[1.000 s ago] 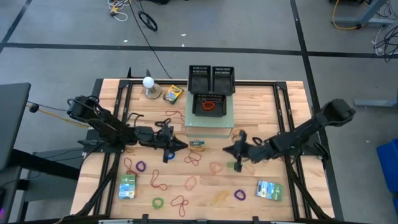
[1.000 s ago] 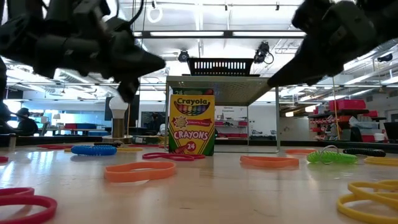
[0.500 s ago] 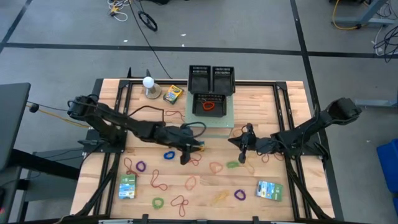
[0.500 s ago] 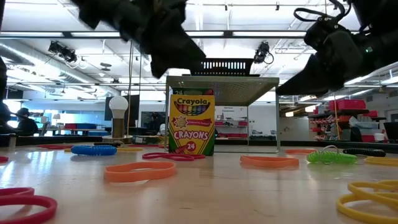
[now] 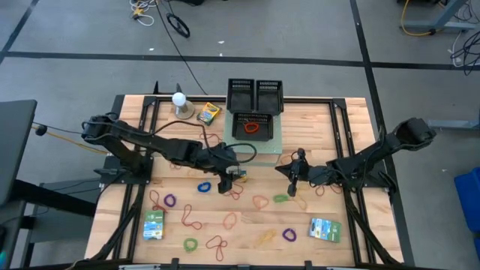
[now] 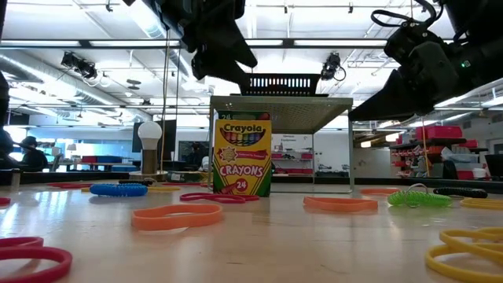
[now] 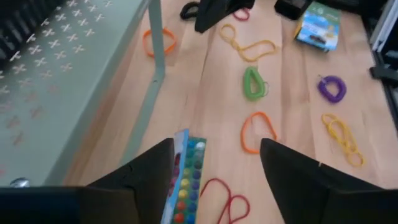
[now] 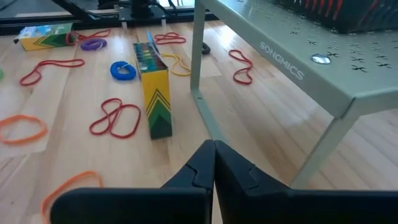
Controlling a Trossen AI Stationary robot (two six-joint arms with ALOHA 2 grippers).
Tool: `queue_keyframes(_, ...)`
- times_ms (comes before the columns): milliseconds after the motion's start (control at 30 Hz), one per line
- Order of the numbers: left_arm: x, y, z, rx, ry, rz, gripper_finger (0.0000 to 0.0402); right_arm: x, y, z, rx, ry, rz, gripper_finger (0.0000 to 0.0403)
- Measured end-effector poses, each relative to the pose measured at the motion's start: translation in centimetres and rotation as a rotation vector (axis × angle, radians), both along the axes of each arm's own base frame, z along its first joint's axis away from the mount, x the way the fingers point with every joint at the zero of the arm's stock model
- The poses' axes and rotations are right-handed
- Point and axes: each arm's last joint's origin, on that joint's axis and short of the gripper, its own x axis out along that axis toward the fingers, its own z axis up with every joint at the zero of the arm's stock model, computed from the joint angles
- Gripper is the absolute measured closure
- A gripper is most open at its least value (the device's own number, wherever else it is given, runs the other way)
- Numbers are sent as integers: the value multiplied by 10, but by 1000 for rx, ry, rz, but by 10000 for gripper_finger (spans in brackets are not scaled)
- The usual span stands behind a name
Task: Pick & Place Office Desk Supplies
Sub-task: Put the yellow crayon box into the top left black bin on the shelf
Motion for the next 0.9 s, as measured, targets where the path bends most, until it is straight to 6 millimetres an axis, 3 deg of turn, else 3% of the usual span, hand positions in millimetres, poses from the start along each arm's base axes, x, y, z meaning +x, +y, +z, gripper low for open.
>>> queue_keyframes(600,13,5,-33,38,126,-46,132,0,0,1,-10,-5,-4,391)
queue_keyframes(900,20,5,-55,86,190,-43,171,0,0,1,-8,-6,-5,391)
